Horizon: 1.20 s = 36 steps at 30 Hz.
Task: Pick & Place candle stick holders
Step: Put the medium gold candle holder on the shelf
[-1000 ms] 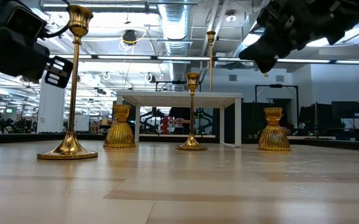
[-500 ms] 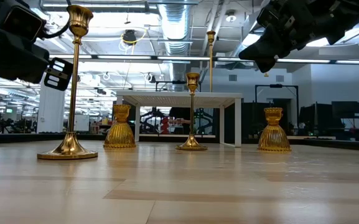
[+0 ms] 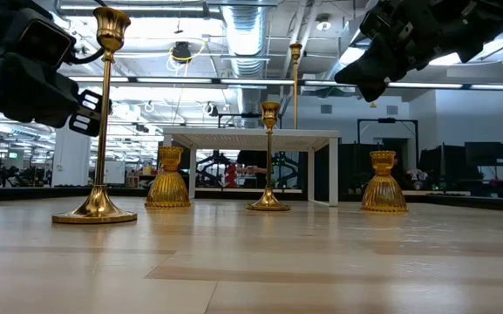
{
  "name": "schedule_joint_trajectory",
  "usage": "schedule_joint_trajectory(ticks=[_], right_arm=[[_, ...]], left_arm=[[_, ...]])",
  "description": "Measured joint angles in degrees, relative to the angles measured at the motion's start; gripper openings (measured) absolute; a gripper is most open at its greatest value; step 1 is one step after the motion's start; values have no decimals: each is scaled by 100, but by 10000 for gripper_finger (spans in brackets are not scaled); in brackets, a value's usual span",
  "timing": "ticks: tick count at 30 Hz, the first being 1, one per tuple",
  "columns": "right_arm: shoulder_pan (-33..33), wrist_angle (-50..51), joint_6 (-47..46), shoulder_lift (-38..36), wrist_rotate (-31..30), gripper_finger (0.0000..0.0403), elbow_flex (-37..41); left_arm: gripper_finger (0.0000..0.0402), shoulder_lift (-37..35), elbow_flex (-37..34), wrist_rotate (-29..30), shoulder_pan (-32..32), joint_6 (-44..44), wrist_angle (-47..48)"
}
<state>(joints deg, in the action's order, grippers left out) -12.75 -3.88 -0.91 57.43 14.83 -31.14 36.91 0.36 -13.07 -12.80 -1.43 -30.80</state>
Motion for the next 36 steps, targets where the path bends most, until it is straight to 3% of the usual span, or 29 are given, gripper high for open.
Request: schedule_joint_trajectory(ticks=[4, 20, 36], right_arm=[[0, 0, 0, 0, 0, 7, 0], [0, 2, 0, 0, 0, 7, 0], [0, 4, -1, 2, 0, 7, -2]], left_arm=[[12, 208, 0, -1, 0, 3, -160], [116, 1399, 0, -1, 0, 16, -1283], [146, 2945, 12, -2, 0, 39, -2982]])
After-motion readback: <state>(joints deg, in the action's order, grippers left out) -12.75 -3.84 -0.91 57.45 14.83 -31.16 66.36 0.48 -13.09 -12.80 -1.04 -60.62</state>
